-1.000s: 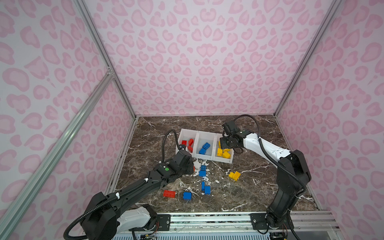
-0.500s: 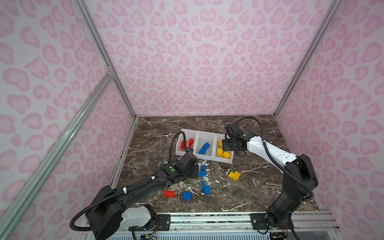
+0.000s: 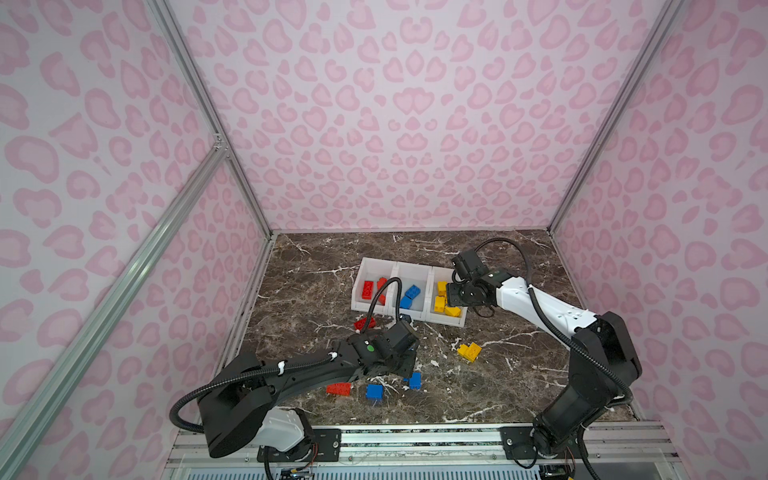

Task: Sort the legos into containers by color
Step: 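Lower the left gripper onto another blue brick and close on it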

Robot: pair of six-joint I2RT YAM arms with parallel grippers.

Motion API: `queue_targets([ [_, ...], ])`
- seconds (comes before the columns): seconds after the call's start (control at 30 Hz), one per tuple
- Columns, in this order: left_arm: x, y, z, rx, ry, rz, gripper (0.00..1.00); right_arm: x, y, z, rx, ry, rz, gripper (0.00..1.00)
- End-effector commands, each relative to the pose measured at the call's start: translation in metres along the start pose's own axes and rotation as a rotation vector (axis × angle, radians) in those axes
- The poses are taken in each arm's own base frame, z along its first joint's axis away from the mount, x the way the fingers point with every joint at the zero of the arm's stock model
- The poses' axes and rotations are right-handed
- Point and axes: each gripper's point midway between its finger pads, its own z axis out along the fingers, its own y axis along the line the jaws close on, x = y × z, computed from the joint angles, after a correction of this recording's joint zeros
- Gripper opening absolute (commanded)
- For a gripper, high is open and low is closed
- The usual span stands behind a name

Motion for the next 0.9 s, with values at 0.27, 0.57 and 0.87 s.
queue_targets([
  [0.27, 0.019, 0.002, 0.011, -0.078, 0.092, 0.011, 0.47, 0.007, -0.001, 0.003, -0.005, 0.006, 0.011, 0.67],
  [0.57, 0.024, 0.002, 0.024, -0.092, 0.117, 0.009, 0.38, 0.01, -0.002, 0.004, -0.006, 0.01, 0.016, 0.66],
  [0.87, 0.022, -0.001, 0.029, -0.095, 0.108, 0.018, 0.2, 0.011, -0.005, -0.001, 0.002, 0.005, 0.018, 0.64],
])
